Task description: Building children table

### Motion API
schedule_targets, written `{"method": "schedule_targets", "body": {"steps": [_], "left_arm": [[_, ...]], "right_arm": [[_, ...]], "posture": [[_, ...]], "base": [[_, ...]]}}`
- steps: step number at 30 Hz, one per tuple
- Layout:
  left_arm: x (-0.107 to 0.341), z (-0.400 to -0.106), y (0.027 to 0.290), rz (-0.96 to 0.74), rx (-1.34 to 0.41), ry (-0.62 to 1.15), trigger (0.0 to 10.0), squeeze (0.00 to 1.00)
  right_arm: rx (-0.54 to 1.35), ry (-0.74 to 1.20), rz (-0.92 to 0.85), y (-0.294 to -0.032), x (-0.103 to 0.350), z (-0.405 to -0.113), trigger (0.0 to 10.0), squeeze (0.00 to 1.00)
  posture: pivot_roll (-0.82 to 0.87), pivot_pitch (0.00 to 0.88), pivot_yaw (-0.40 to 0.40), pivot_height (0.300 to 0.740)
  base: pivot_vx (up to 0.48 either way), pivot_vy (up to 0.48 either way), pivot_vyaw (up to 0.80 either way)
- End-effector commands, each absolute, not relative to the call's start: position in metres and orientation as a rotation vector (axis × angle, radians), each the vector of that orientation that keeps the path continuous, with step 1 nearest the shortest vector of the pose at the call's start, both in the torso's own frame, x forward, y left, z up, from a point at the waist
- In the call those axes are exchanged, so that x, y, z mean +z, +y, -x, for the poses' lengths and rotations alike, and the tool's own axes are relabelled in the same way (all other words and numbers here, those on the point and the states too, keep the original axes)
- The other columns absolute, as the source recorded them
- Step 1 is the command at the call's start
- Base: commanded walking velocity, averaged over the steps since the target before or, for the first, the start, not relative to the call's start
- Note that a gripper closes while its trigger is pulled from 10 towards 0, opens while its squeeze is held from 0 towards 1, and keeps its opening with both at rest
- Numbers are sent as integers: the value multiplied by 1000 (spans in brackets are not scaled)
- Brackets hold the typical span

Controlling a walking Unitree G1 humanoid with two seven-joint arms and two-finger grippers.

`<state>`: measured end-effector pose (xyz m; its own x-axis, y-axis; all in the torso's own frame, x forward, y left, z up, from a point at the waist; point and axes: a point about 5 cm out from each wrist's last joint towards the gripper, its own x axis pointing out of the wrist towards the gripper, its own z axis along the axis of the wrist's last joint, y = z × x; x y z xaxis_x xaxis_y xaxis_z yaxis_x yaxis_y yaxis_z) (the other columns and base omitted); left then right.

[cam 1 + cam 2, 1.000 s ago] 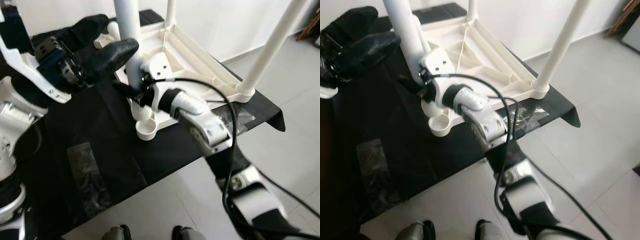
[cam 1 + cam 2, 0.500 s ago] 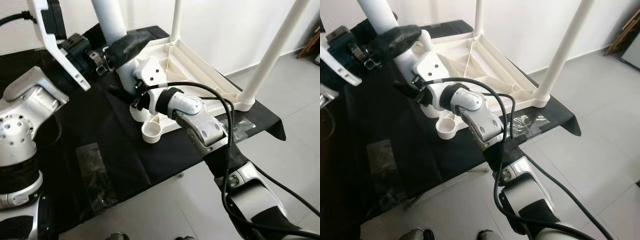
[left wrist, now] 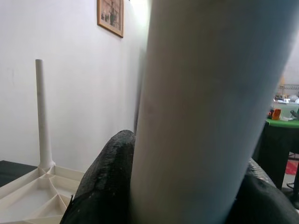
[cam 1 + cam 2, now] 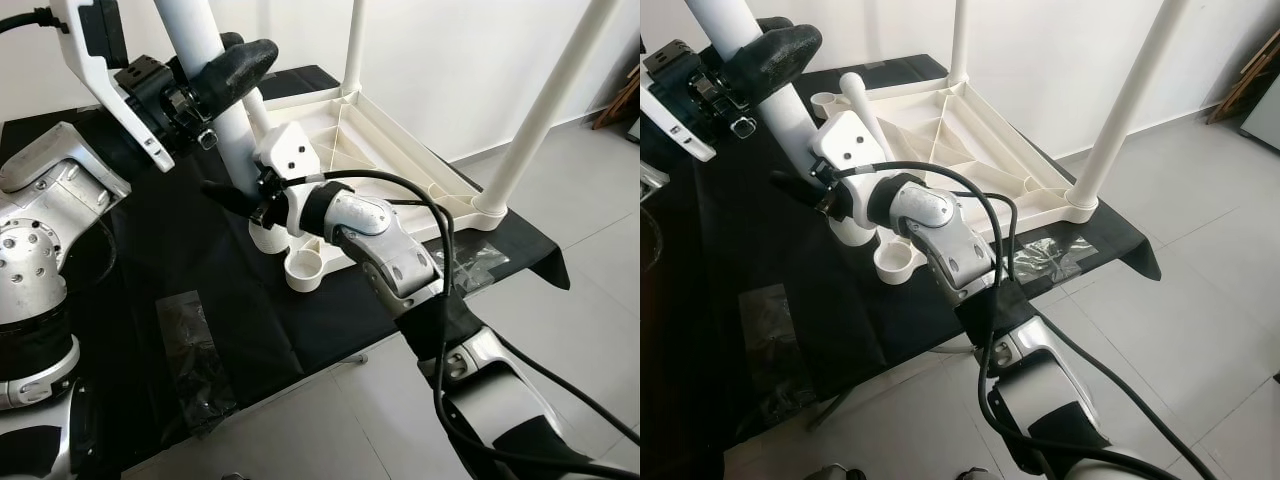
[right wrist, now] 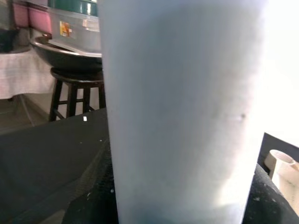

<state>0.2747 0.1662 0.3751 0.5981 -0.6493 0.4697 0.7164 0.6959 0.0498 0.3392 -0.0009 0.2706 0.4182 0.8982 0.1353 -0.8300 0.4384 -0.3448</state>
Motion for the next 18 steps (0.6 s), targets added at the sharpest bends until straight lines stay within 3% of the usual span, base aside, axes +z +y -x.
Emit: {"method": "schedule_targets", "body": {"steps": [1,2,4,6,7,8,9,12,13,14,15,18], "left_arm": [[379,-273,168,129,-828,-482,0,0],[379,-272,167,118,-851,-477,0,0],[379,-268,164,104,-900,-471,0,0],[374,-250,154,51,-1147,-436,0,0],[374,-250,154,51,-1147,-436,0,0],[371,-239,150,3,-1271,-424,1451,0],[366,-232,147,-22,-1384,-390,1490,0],[364,-229,145,-34,-1444,-367,1490,0],[363,-226,143,-41,-1499,-359,0,0],[363,-226,143,-41,-1499,-359,0,0],[363,-223,139,-45,-1574,-359,0,0],[363,-222,137,-49,-1593,-360,0,0]], "right_arm": [[1238,-368,165,-6,280,-328,10000,431],[1303,-362,148,-9,281,-324,10000,1000],[1408,-375,151,-13,283,-316,10000,1000],[1644,-379,173,-28,285,-301,10000,1000],[1644,-379,173,-28,285,-301,10000,1000],[1724,-374,194,-34,285,-298,10000,1000],[1775,-345,236,-36,283,-298,10000,1000],[1797,-324,266,-37,281,-299,10000,1000],[1816,-296,289,-37,278,-300,10000,200],[1816,-296,289,-37,278,-300,10000,200],[1838,-222,314,-33,271,-303,10000,0],[1841,-198,321,-32,268,-304,10000,0]], "posture": [[-68,49,-28,740],[-68,49,-28,740],[-66,45,-30,740],[-69,37,-32,740],[-69,37,-32,740],[-71,33,-32,740],[-75,30,-29,740],[-75,30,-29,740],[-80,27,-28,740],[-80,27,-28,740],[-80,28,-33,740],[-81,29,-32,740]], "base": [[0,0,0],[0,0,0],[0,0,0],[0,0,0],[0,0,0],[0,0,0],[0,0,0],[0,0,0],[0,0,0],[0,0,0],[0,0,0],[0,0,0]]}}
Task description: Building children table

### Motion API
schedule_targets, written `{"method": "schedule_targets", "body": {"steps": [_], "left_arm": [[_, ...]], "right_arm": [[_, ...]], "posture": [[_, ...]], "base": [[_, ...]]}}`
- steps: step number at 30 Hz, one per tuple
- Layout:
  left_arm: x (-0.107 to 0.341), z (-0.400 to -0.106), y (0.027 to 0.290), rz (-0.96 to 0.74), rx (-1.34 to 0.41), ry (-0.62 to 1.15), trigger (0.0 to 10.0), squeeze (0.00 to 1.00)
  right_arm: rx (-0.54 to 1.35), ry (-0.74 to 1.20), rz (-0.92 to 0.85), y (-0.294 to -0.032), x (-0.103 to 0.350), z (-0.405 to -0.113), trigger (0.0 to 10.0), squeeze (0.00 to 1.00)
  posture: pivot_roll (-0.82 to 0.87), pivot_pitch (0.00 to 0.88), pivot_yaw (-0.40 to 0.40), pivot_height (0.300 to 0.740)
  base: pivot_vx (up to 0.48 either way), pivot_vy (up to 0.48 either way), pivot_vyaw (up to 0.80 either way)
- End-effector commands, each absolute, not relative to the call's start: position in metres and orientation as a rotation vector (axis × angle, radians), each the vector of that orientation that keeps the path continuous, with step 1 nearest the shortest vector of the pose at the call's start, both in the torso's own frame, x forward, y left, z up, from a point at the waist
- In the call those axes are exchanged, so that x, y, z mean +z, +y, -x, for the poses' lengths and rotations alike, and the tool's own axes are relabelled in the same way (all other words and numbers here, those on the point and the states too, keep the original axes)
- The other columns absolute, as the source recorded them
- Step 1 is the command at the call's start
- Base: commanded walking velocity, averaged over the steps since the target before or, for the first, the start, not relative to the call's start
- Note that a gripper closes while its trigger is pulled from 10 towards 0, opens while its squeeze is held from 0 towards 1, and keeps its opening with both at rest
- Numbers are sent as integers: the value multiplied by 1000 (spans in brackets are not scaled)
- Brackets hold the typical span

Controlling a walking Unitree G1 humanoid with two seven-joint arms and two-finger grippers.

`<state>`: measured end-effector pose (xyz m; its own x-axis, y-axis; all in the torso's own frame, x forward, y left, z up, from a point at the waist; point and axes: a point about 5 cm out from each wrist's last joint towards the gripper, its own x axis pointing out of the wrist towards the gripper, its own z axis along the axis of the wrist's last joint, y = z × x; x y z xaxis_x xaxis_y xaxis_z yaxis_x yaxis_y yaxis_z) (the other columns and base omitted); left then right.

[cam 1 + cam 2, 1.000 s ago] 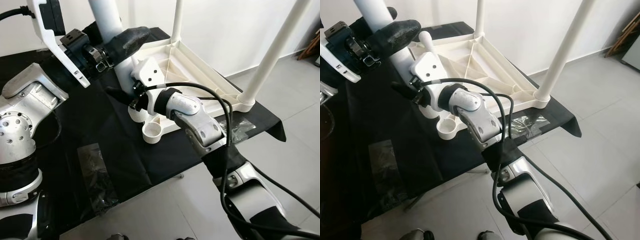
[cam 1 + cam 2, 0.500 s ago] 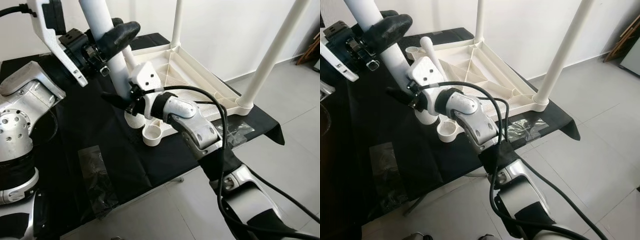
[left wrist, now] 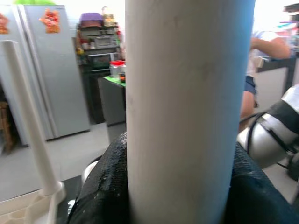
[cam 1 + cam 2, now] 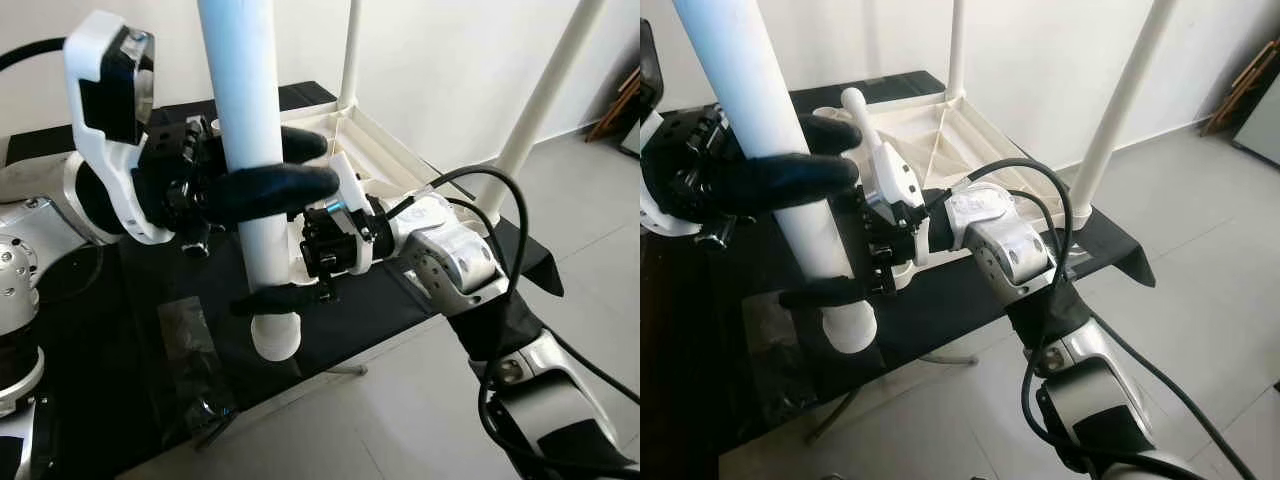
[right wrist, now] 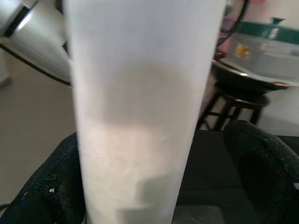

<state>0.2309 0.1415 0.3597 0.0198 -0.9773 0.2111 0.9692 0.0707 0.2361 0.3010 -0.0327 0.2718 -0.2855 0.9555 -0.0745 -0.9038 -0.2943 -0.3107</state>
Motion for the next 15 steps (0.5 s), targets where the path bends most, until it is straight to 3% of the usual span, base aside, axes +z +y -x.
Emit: {"method": "schedule_targets", "body": {"steps": [1,2,3,4,15], "left_arm": [[363,-222,136,-46,-1600,-362,0,0],[364,-221,134,-45,-1600,-367,0,0],[364,-221,134,-45,-1600,-367,0,0],[364,-221,134,-45,-1603,-368,0,0],[368,-210,125,-60,-1666,-381,0,0]], "right_arm": [[1839,-170,323,-30,265,-305,10000,0],[1820,-158,320,-28,262,-308,4314,0],[1820,-158,320,-28,262,-308,4314,0],[1815,-150,314,-27,261,-308,0,0],[1780,-171,196,-22,267,-311,0,0]], "posture": [[-79,30,-33,740],[-78,29,-35,740],[-78,29,-35,740],[-78,29,-35,740],[-83,37,-33,740]], "base": [[0,0,0],[0,0,0],[0,0,0],[0,0,0],[0,0,0]]}}
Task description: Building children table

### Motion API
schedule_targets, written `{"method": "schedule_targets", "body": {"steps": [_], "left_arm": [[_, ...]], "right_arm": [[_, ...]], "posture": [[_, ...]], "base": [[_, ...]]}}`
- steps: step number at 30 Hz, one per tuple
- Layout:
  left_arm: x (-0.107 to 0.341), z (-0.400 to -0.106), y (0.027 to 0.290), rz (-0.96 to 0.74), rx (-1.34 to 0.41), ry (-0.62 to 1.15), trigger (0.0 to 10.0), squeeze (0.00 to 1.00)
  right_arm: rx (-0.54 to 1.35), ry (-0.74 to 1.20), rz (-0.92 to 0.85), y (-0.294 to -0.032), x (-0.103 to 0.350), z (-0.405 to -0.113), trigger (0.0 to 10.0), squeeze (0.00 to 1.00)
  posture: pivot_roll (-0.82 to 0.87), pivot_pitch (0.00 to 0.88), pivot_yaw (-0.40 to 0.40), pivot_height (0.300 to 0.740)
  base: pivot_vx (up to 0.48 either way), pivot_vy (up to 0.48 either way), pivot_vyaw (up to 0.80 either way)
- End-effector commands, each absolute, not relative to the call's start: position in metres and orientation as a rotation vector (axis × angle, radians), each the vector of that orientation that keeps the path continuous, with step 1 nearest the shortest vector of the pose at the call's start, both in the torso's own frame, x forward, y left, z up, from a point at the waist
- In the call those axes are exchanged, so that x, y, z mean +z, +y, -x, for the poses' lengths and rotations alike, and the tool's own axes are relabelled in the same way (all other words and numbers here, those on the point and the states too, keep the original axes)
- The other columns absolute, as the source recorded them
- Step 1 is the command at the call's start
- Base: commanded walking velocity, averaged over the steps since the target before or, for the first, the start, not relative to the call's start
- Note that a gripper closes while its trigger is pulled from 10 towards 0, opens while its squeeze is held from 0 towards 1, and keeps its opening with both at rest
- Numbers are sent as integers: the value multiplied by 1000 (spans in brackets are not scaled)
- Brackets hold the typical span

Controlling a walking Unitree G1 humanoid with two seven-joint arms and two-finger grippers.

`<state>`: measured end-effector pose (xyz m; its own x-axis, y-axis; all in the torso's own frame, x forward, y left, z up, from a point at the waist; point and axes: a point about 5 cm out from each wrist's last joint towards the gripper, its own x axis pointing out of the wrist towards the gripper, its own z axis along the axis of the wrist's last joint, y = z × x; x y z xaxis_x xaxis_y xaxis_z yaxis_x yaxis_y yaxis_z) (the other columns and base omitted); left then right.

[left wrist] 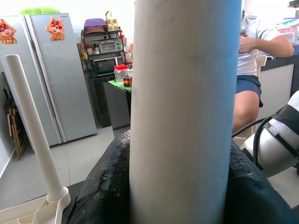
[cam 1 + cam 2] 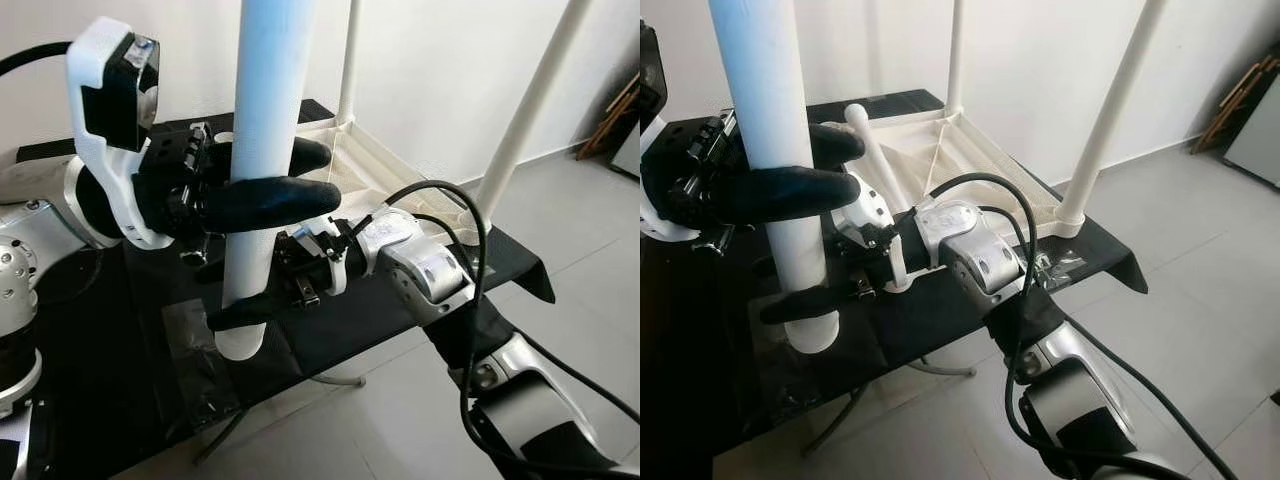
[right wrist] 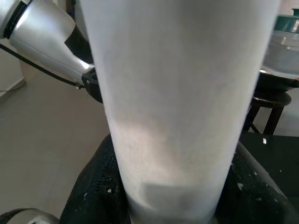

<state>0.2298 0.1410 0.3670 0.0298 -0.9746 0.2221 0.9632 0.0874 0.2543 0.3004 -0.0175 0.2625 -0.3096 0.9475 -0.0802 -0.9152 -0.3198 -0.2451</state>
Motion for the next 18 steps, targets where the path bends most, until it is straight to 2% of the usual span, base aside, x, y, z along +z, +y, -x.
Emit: {"method": "schedule_targets", "body": {"steps": [1,2,3,5,6,7,9,12,16,17,18], "left_arm": [[368,-210,125,-60,-1666,-381,0,0],[368,-210,124,-62,-1664,-383,0,0],[366,-213,125,-48,-1635,-369,2824,0],[365,-215,125,-37,-1613,-358,2824,0],[365,-227,128,5,-1555,-366,10000,1000],[365,-227,128,5,-1555,-366,10000,1000],[365,-246,136,46,-1452,-380,10000,1000],[365,-252,140,50,-1409,-384,10000,1000],[334,-267,200,100,-1093,-318,10000,1000],[325,-266,210,99,-1040,-289,10000,1000],[325,-266,210,99,-1040,-289,10000,1000]], "right_arm": [[1780,-171,196,-22,267,-311,0,0],[1786,-169,190,-22,267,-311,0,0],[1782,-165,191,-23,267,-312,0,0],[1778,-163,192,-24,267,-312,0,0],[1756,-159,194,-28,267,-315,0,0],[1756,-159,194,-28,267,-315,0,0],[1704,-154,192,-35,269,-322,0,0],[1680,-153,189,-38,270,-325,0,0],[1508,-168,175,-76,293,-353,0,0],[1491,-172,171,-82,297,-356,0,0],[1491,-172,171,-82,297,-356,0,0]], "posture": [[-83,37,-33,740],[-85,39,-32,740],[-87,46,-34,740],[-87,46,-34,740],[-92,58,-34,740],[-92,58,-34,740],[-96,70,-36,740],[-96,70,-36,740],[-99,177,-50,740],[-99,177,-50,740],[-99,177,-50,740]], "base": [[0,0,0],[0,0,0],[0,0,0],[0,0,0],[0,0,0],[0,0,0],[0,0,0],[0,0,0],[0,0,0],[0,0,0],[0,0,0]]}}
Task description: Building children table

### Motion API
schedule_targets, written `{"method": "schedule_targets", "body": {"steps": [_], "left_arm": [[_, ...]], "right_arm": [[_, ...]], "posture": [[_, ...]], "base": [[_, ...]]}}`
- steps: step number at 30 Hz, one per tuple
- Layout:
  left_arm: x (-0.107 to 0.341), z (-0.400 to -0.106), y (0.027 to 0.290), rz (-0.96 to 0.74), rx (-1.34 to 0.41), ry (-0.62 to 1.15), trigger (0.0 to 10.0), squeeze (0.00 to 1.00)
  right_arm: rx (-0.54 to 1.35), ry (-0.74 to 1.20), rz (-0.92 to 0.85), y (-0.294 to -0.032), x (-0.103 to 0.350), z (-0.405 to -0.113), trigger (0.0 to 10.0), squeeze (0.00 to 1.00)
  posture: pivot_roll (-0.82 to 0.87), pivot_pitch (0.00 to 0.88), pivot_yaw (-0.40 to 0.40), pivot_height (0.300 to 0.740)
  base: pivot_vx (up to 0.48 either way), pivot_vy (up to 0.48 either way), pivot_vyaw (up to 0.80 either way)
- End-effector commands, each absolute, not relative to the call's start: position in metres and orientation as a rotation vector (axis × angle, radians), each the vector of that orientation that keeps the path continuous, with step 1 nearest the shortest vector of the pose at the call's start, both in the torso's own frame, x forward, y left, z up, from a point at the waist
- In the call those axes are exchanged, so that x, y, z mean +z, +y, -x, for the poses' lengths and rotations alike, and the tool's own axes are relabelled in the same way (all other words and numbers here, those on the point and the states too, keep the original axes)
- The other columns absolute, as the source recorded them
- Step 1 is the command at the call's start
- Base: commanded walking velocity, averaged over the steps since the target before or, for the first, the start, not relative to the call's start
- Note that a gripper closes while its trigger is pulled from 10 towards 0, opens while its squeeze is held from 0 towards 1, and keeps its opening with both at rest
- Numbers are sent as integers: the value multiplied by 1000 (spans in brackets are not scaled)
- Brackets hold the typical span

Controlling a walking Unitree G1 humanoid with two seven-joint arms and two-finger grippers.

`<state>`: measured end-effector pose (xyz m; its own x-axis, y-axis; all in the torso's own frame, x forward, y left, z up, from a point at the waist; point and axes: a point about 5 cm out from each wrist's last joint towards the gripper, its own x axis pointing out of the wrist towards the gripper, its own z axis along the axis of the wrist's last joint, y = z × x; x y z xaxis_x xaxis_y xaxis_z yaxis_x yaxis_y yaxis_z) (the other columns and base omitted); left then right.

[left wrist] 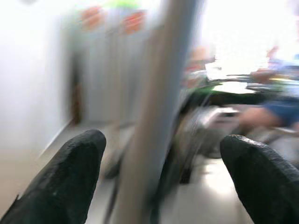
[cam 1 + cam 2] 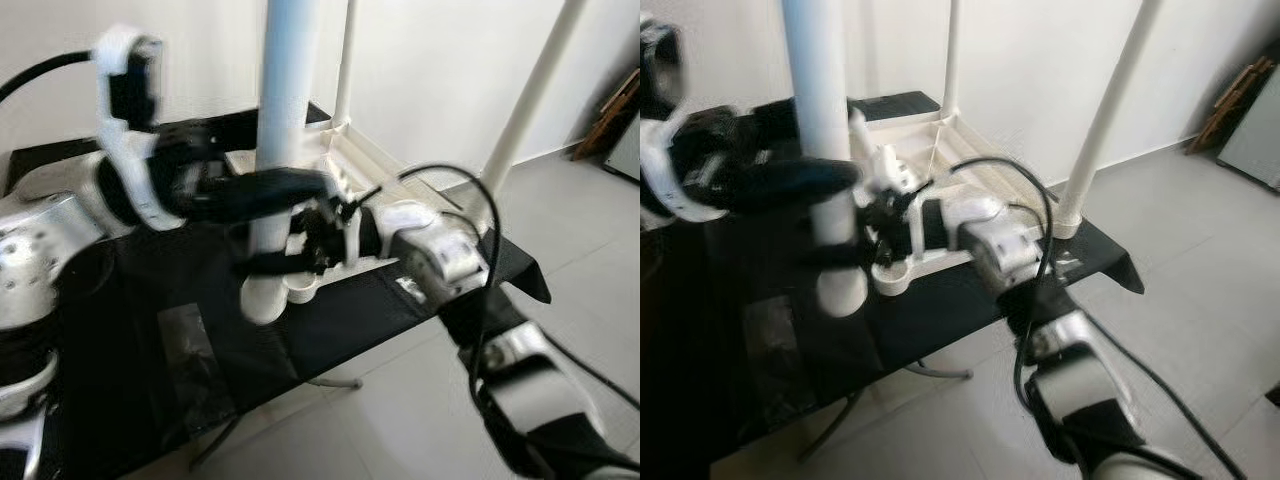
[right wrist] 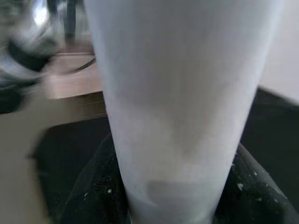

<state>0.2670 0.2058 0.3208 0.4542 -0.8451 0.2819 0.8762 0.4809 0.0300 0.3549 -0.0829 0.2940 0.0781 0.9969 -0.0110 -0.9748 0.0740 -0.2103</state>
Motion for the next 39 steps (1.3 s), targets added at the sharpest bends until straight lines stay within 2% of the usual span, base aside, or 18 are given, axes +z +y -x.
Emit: {"method": "schedule_targets", "body": {"steps": [1,2,4,5,7,10,11,14,15,16,18,26,39], "left_arm": [[325,-266,210,99,-1040,-289,10000,1000],[285,-257,238,103,-867,-164,10000,1000],[266,-246,250,107,-786,-98,10000,1000],[255,-240,252,108,-754,-68,10000,1000],[249,-236,254,108,-736,-51,10000,1000],[229,-221,247,113,-651,-17,10000,1000],[221,-215,234,103,-599,-16,10000,1000],[221,-215,234,103,-599,-16,10000,1000],[217,-210,226,97,-564,-21,10000,1000],[211,-202,209,71,-564,-20,10000,0],[204,-190,190,30,-540,-36,10000,0],[195,-179,182,-42,-372,-48,10000,0],[200,-164,160,-127,-327,-90,10000,0]], "right_arm": [[1491,-172,171,-82,297,-356,0,0],[1461,-177,177,-98,304,-364,0,0],[1449,-178,192,-106,307,-366,0,0],[1450,-179,194,-110,309,-367,0,0],[1452,-179,193,-112,310,-367,0,0],[1501,-194,191,-115,315,-365,0,0],[1565,-205,176,-115,318,-361,667,0],[1565,-205,176,-115,318,-361,667,0],[1610,-212,165,-115,320,-358,10000,0],[1676,-219,170,-113,323,-354,10000,0],[1750,-222,215,-110,329,-349,10000,0],[1854,-272,355,-94,351,-336,10000,0],[1885,-297,412,-63,358,-341,10000,0]], "posture": [[-99,177,-50,740],[-98,249,-51,740],[-97,257,-51,740],[-94,288,-53,740],[-94,288,-53,740],[-91,339,-57,740],[-85,363,-58,740],[-85,363,-58,740],[-85,363,-58,740],[-86,407,-57,740],[-86,436,-60,740],[-115,491,-89,740],[-133,541,-152,740]], "base": [[0,0,0],[0,0,0],[0,0,0],[0,0,0],[0,0,0],[0,0,0],[0,0,0],[0,0,0],[0,0,0],[0,0,0],[0,0,0],[0,0,0],[0,0,0]]}}
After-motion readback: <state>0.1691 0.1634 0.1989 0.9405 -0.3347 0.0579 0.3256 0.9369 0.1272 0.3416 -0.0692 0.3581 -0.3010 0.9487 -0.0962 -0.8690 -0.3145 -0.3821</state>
